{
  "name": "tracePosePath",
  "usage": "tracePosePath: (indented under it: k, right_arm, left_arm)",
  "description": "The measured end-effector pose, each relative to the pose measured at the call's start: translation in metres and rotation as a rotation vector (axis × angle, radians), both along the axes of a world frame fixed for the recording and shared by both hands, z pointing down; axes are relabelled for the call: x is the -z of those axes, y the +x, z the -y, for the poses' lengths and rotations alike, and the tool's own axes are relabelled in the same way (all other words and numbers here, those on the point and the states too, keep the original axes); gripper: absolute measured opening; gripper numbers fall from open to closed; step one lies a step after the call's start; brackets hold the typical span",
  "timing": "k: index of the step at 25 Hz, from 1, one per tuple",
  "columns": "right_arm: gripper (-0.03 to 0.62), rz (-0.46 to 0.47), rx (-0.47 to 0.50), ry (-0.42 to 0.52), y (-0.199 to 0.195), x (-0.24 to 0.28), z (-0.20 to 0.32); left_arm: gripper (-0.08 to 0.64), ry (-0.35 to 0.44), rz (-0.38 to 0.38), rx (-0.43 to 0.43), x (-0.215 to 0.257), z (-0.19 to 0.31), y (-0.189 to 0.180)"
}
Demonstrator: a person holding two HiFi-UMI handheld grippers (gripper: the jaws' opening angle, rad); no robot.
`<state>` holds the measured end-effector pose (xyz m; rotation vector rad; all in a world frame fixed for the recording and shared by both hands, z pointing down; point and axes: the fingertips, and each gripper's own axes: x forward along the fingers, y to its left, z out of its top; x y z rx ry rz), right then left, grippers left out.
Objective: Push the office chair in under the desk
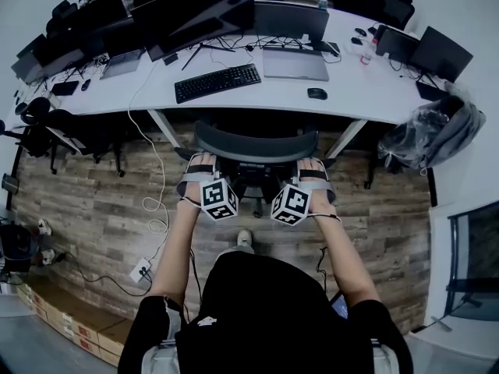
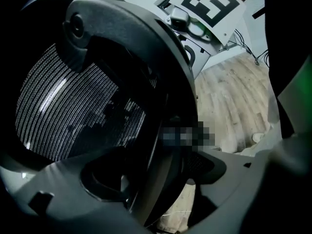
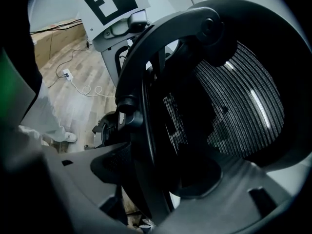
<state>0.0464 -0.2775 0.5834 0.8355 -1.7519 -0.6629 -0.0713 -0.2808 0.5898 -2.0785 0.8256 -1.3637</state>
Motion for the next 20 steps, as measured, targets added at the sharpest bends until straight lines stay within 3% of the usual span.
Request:
tracePosePath:
  k: [20]
  right_arm:
    - [0.304,-0.021,-0.119,-0.01,0.022,-0.003,0.098]
  left_arm:
    - [0.394,-0.028,-0.068,-0.106,0.003,0.088,0.024]
